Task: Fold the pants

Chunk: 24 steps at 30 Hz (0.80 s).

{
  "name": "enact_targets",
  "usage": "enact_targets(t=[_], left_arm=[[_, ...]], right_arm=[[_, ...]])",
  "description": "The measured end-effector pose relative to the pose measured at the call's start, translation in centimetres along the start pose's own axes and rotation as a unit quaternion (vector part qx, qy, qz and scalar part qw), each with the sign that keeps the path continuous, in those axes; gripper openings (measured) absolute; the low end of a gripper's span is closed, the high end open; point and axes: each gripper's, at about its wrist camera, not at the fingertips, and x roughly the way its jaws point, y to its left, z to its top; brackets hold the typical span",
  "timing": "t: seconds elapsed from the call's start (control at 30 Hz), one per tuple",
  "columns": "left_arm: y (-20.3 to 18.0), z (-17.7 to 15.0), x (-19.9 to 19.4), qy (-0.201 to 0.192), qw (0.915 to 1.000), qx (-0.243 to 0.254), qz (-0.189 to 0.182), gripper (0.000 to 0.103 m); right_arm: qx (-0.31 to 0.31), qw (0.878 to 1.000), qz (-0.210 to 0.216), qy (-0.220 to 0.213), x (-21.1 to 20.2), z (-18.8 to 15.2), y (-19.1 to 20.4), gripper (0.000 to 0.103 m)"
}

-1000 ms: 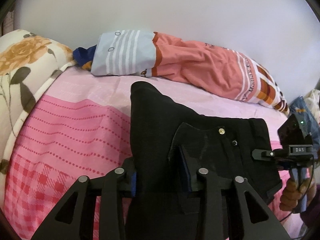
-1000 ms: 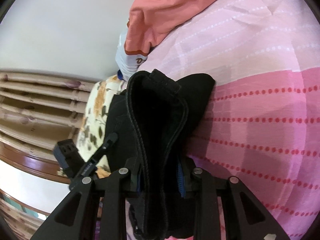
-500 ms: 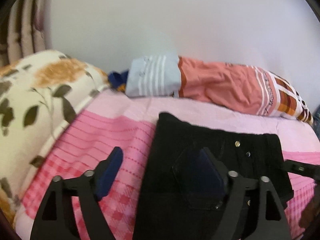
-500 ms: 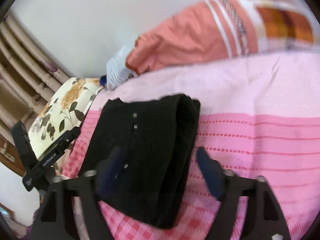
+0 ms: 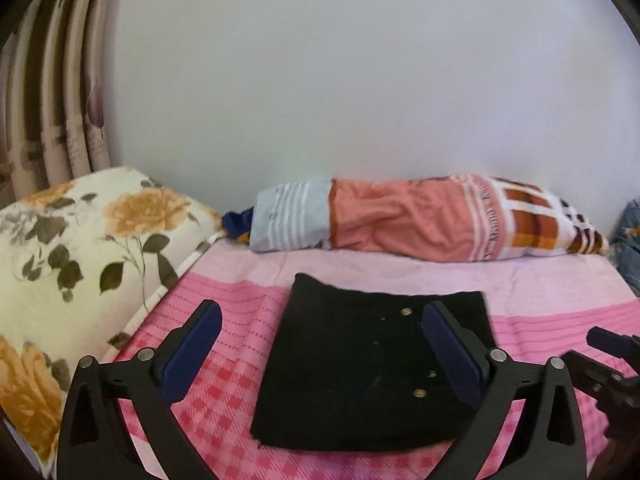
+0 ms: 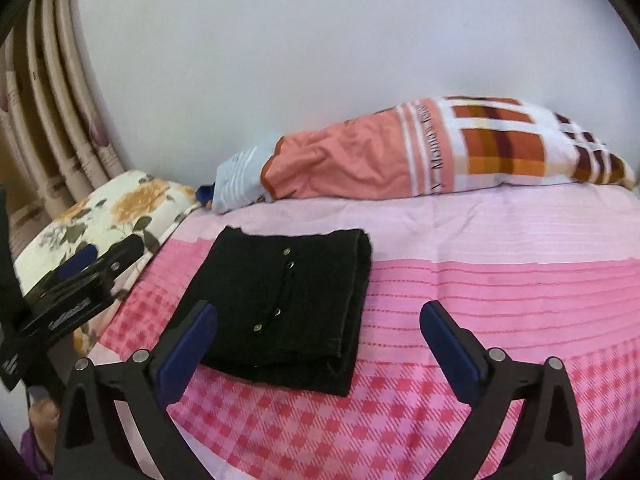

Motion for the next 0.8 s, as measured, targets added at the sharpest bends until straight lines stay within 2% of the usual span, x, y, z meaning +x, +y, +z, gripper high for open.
enact_targets(t=[0.27,0.4,0.63,0.8], left_arm=[[-1.2,1.6,-6.3,-0.057,0.9975,0.018,0.038,0.103],[-0.8,2.5,-8.8,-0.079,0.9967,0.010,0.015,0.103],[-1.6,3.5,-10.1,-0.089,0.9958,0.020,0.010,0.103],[-0.7,3.3,-10.1,-0.090,0.9957,-0.019,0.010,0.103]], right_arm=[[0.006,1.000,0.008,-0.024,-4.1,0.2,1.0,0.102],[0.000,0.999,0.011,-0.037,-5.5,0.4,1.6,0.102],[0.000,0.999,0.013,-0.052,-6.8,0.7,2.0,0.102],[-0.003,0.999,0.008,-0.051,-6.9,0.6,2.2,0.102]])
